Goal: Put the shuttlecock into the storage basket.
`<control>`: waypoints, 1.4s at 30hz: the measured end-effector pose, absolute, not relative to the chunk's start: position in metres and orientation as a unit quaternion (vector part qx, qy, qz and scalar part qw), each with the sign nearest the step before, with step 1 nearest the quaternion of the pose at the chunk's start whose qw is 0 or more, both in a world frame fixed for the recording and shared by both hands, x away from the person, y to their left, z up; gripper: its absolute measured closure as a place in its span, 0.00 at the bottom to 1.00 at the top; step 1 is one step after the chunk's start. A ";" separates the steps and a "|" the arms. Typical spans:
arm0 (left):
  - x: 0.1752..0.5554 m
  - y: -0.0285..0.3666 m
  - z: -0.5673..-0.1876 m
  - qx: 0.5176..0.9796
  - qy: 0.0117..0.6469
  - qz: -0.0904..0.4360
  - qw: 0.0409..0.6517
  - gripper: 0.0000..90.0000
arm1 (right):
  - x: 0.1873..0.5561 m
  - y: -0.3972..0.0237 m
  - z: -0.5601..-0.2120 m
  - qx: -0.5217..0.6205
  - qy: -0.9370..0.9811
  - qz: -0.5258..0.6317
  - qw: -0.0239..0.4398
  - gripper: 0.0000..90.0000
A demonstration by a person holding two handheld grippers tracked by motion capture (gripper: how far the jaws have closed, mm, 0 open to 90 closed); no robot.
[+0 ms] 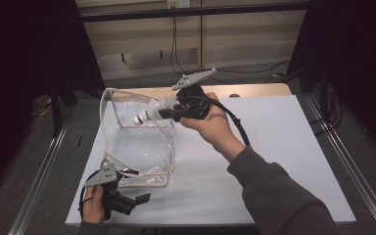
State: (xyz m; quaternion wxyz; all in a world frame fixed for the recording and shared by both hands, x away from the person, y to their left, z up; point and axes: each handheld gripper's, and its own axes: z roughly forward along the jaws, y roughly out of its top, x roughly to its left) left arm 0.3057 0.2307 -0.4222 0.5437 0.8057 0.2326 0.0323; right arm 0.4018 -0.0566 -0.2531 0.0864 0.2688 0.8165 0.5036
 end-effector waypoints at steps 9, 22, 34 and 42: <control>0.306 0.231 -0.422 0.806 0.233 0.031 0.544 0.03 | 0.403 -0.041 -0.255 0.266 0.818 0.503 0.081 0.98; 0.306 0.231 -0.422 0.807 0.232 0.032 0.542 0.03 | 0.401 -0.015 -0.265 0.261 0.823 0.498 0.077 0.98; 0.305 0.231 -0.422 0.806 0.232 0.031 0.544 0.03 | 0.407 -0.004 -0.273 0.264 0.826 0.492 0.077 0.98; 0.306 0.232 -0.422 0.806 0.232 0.031 0.544 0.03 | 0.408 0.007 -0.274 0.260 0.830 0.486 0.081 0.98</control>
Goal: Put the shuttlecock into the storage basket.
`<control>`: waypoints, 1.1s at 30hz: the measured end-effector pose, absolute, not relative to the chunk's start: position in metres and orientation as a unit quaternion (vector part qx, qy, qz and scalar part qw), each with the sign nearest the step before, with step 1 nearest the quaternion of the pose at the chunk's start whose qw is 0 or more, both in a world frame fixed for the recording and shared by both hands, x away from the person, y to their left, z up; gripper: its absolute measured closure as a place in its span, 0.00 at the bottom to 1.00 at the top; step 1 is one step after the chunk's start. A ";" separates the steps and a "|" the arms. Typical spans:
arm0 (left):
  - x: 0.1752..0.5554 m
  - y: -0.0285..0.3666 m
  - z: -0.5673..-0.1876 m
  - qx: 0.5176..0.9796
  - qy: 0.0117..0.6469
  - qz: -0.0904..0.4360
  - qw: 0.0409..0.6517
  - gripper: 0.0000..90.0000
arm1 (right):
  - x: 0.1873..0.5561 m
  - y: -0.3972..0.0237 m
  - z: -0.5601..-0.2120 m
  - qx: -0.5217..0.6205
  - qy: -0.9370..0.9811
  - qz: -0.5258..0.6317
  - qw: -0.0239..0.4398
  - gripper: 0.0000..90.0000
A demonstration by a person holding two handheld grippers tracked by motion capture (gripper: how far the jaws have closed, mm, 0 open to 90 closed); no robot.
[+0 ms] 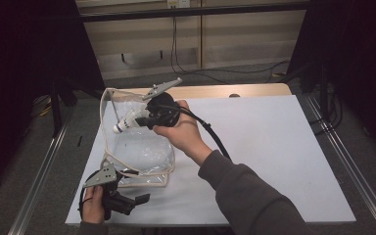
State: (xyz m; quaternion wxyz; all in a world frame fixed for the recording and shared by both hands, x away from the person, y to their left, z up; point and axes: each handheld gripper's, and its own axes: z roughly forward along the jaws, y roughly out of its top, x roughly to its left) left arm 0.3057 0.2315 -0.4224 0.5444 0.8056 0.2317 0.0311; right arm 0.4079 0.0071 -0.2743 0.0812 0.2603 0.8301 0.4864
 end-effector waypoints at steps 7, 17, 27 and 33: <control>0.306 0.232 -0.423 0.805 0.232 0.030 0.546 0.03 | 0.408 0.016 -0.279 0.257 0.835 0.479 0.085 0.98; 0.306 0.231 -0.422 0.806 0.232 0.032 0.544 0.03 | 0.408 0.027 -0.288 0.259 0.837 0.475 0.088 0.98; 0.306 0.231 -0.422 0.806 0.230 0.032 0.544 0.03 | 0.410 0.040 -0.301 0.269 0.840 0.463 0.089 0.98; 0.306 0.231 -0.422 0.806 0.230 0.031 0.545 0.03 | 0.411 0.049 -0.309 0.271 0.845 0.453 0.089 0.98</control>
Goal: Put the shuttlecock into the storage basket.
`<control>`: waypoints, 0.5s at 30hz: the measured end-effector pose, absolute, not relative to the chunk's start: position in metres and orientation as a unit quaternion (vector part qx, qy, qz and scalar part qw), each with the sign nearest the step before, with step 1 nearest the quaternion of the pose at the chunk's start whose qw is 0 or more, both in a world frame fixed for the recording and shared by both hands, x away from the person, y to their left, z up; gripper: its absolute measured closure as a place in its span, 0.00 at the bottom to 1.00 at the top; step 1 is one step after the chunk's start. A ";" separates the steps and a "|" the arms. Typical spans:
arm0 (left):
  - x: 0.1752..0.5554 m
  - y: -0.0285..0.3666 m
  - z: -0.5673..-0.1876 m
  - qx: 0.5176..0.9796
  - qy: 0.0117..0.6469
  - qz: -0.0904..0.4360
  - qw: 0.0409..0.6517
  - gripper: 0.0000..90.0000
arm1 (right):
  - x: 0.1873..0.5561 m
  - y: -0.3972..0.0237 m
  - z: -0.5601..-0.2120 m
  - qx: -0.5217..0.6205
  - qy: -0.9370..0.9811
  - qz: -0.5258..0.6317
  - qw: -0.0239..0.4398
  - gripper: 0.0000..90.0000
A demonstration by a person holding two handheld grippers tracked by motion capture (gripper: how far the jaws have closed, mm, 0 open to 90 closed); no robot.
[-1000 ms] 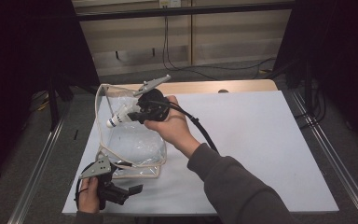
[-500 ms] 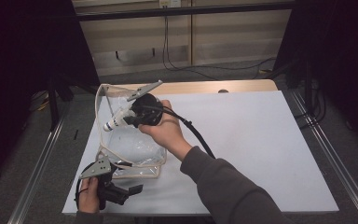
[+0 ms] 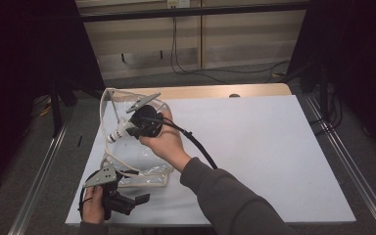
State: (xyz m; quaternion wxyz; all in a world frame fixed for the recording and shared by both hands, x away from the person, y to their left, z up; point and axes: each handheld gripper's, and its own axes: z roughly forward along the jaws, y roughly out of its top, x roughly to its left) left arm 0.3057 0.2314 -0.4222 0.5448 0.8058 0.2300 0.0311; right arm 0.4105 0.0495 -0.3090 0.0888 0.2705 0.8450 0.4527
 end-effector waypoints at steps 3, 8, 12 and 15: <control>0.306 0.231 -0.422 0.805 0.231 0.031 0.545 0.03 | 0.410 0.052 -0.310 0.269 0.845 0.453 0.090 0.98; 0.306 0.231 -0.422 0.806 0.231 0.031 0.545 0.03 | 0.410 0.052 -0.311 0.270 0.845 0.452 0.090 0.98; 0.306 0.231 -0.422 0.806 0.231 0.032 0.544 0.03 | 0.410 0.053 -0.311 0.273 0.843 0.455 0.088 0.98; 0.305 0.231 -0.422 0.806 0.231 0.032 0.544 0.03 | 0.410 0.054 -0.312 0.276 0.842 0.456 0.086 0.98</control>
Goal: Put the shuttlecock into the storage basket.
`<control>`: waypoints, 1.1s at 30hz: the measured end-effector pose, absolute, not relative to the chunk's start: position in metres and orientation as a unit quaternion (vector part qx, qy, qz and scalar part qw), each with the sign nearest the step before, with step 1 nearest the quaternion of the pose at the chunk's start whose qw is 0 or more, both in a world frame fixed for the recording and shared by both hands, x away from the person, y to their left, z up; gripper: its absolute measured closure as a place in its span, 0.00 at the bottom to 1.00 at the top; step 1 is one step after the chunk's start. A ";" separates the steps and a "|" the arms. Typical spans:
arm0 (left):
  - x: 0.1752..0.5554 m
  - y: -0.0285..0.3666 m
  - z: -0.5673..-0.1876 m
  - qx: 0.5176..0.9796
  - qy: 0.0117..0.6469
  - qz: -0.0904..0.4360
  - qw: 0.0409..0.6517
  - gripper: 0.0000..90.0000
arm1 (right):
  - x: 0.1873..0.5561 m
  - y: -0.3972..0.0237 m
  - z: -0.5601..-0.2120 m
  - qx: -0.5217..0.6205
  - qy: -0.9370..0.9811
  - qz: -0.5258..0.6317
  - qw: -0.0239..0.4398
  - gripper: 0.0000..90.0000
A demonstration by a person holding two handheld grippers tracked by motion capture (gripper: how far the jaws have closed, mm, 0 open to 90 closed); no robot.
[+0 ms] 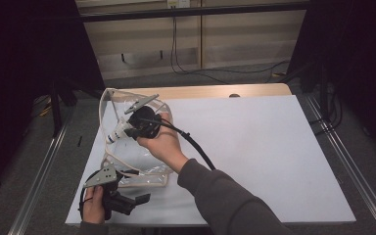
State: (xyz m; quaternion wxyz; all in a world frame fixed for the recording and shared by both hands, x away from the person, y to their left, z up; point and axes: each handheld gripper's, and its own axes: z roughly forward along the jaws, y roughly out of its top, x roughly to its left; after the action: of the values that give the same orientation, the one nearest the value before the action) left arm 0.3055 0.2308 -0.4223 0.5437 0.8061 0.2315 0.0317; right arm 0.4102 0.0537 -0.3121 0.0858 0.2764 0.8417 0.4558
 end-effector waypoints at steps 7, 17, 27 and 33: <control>0.305 0.231 -0.422 0.806 0.230 0.033 0.545 0.03 | 0.409 0.055 -0.311 0.277 0.842 0.456 0.083 0.97; 0.305 0.231 -0.422 0.805 0.230 0.032 0.545 0.03 | 0.409 0.059 -0.315 0.279 0.843 0.454 0.077 0.97; 0.305 0.232 -0.422 0.804 0.231 0.034 0.547 0.03 | 0.413 0.064 -0.330 0.278 0.855 0.430 0.082 0.97; 0.305 0.232 -0.422 0.804 0.232 0.034 0.547 0.03 | 0.414 0.065 -0.338 0.275 0.860 0.424 0.077 0.97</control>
State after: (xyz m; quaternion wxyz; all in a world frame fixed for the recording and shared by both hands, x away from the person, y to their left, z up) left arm 0.3046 0.2315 -0.4220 0.5470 0.8037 0.2315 0.0344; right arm 0.4140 0.0650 -0.3382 0.0769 0.2749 0.8596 0.4237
